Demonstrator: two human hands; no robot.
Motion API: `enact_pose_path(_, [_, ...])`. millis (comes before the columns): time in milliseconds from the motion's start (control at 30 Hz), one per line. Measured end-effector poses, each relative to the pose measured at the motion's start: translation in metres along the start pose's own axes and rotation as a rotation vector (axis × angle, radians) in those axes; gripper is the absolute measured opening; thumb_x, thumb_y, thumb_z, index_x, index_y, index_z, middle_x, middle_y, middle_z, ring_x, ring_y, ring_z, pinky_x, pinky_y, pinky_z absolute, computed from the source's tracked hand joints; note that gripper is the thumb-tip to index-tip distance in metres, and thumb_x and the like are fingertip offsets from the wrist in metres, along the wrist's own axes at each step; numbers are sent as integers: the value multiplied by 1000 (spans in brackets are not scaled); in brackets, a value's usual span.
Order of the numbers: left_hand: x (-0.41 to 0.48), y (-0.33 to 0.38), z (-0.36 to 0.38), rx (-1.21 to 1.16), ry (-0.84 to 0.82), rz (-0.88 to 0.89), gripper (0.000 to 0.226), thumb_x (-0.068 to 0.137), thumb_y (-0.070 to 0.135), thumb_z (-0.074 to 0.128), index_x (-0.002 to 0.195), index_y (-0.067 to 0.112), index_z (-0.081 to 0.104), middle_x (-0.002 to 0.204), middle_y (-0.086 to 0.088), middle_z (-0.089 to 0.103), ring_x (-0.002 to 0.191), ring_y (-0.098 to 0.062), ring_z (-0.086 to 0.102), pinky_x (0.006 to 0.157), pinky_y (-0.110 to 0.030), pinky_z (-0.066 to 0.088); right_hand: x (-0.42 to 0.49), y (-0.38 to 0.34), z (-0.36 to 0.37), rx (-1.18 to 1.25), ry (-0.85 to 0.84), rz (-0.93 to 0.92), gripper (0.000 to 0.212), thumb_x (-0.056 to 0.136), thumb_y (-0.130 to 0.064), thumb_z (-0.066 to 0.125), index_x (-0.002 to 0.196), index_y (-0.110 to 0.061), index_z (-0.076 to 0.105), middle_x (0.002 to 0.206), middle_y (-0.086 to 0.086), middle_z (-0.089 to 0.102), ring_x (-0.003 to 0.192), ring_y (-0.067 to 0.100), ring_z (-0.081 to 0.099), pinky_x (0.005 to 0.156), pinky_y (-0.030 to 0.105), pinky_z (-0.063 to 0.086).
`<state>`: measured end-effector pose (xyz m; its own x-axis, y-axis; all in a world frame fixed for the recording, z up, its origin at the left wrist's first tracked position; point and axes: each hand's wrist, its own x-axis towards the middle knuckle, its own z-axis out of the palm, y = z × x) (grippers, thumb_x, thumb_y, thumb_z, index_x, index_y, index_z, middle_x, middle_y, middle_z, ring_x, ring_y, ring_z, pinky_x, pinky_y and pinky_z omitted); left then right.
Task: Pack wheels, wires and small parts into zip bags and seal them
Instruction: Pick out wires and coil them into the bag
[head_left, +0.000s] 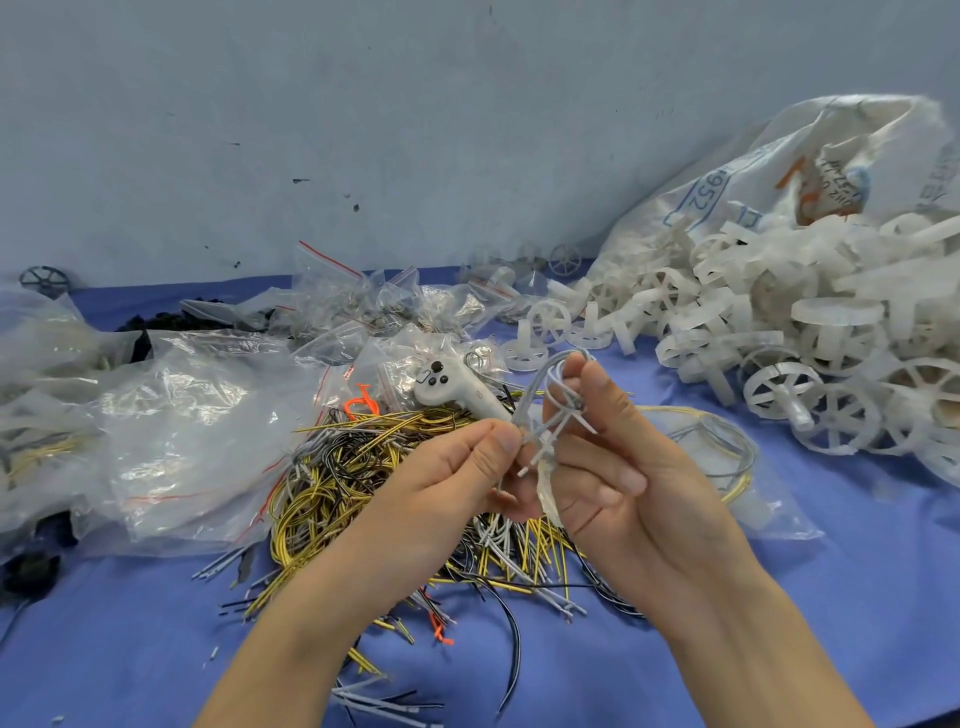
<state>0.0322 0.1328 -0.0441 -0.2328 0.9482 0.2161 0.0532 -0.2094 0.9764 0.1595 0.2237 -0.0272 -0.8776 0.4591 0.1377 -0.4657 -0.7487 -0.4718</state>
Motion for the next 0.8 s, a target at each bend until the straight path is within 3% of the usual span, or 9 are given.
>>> enact_pose_path(67, [0,0,0,10,3,11,31,95,35,44,81,15,64,73,-1,57,75,-18,59,72,-26,50,1,0,-2,-1,28,-11,38,58,-15,93,90,-8,74,82,-4,56,31,4,35,34,14,33])
enact_pose_path(167, [1,1,-3,12,10,21,31,94,38,45,79,22,67,73,-1,57,75,-18,60,72,-26,50,0,0,0,-16,57,-15,23,68,-16,81,89,-9,74,83,-5,65,30,4,35,33,12,30])
enact_pose_path(567, [-4,1,-11,79,56,23,31,96,33,45,87,9,63,71,1,58,73,-16,61,68,-27,51,0,0,-2,-119,81,59,21,84,-26,65,98,-14,74,81,-11,64,30,3,37,35,13,35])
enact_pose_path(700, [-6,-1,-16,136,87,10,31,96,35,46,87,11,64,71,-1,60,73,-18,61,68,-31,51,-2,-9,-2,-457,86,45,24,87,-31,63,99,-17,79,98,-10,72,37,2,38,42,14,40])
enact_pose_path(800, [-8,-2,-21,154,126,-1,33,99,37,48,86,12,64,70,-1,60,72,-18,61,67,-30,52,-2,-18,0,-738,108,5,33,86,-37,64,104,-13,78,115,-4,72,47,7,51,52,22,50])
